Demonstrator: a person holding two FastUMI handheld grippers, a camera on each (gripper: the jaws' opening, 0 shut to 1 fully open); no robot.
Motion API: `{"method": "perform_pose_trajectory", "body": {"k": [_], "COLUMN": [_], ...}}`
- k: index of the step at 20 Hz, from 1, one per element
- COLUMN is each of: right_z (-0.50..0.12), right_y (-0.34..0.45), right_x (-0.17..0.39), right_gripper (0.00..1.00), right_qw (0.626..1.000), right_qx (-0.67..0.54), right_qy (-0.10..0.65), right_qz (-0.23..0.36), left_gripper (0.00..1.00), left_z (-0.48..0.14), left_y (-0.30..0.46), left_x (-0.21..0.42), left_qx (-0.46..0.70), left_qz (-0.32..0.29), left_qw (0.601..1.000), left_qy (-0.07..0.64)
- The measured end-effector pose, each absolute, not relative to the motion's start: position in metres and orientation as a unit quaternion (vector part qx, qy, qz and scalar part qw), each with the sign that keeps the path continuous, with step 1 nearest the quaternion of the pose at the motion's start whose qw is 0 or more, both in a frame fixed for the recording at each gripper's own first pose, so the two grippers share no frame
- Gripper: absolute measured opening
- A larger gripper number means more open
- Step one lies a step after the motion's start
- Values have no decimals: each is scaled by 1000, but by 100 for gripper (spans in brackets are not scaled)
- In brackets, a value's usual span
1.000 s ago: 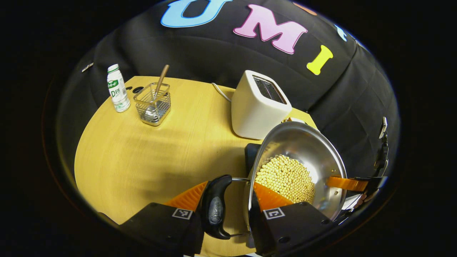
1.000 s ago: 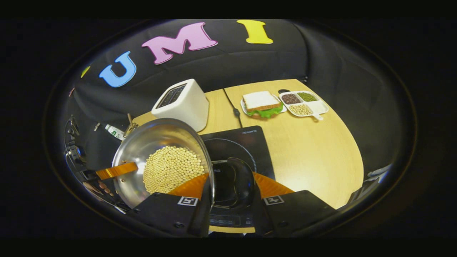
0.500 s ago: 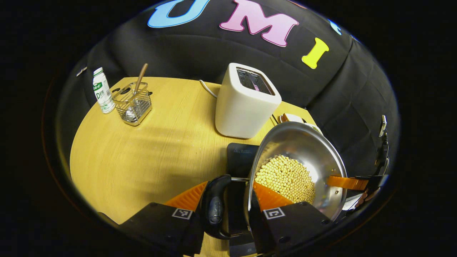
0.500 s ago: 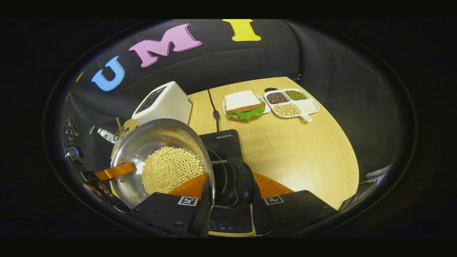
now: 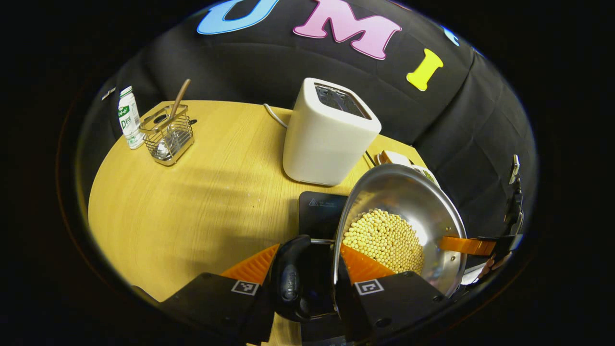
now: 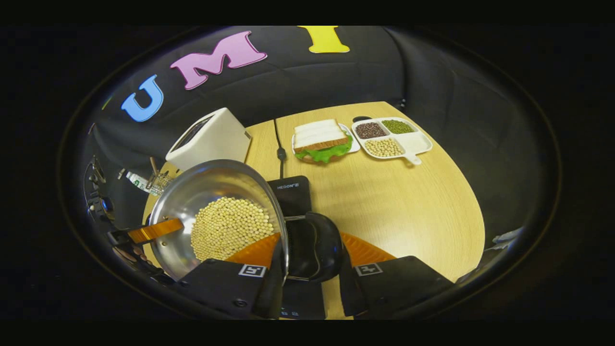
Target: First push the handle of the pot to place it horizontally, then grasp the pot with both hands and set it on the induction cooktop.
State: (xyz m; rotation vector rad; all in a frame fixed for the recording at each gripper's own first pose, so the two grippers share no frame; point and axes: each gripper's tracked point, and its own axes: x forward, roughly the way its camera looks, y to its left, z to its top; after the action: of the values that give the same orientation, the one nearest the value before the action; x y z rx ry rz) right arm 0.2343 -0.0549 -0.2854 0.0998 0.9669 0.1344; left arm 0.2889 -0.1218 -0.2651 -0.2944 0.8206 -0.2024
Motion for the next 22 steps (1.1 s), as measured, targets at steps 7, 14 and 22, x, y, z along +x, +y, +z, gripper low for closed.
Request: {"method": "perform_pose_trajectory", "body": {"k": [7,14,22], "right_z": [-282,-279,-218], "right_y": [-51,-43,-50], "right_x": [243,240,227], "right_gripper": [55,73,99], "right_qw": [891,889,926], "right_qx": [48,59,63], "right_qy": [447,448,366], "right_qz": [70,73,70], "left_gripper": [60,81,96], "left_z": [-273,-276,-221], "left_y": [-121,-120,-100], "left_x": [287,284,264], "left_qx": [-138,-41,-61], "left_qz": [-100,-92,-63], "left_qw": [899,900,925], "left_qy": [403,424,370]}}
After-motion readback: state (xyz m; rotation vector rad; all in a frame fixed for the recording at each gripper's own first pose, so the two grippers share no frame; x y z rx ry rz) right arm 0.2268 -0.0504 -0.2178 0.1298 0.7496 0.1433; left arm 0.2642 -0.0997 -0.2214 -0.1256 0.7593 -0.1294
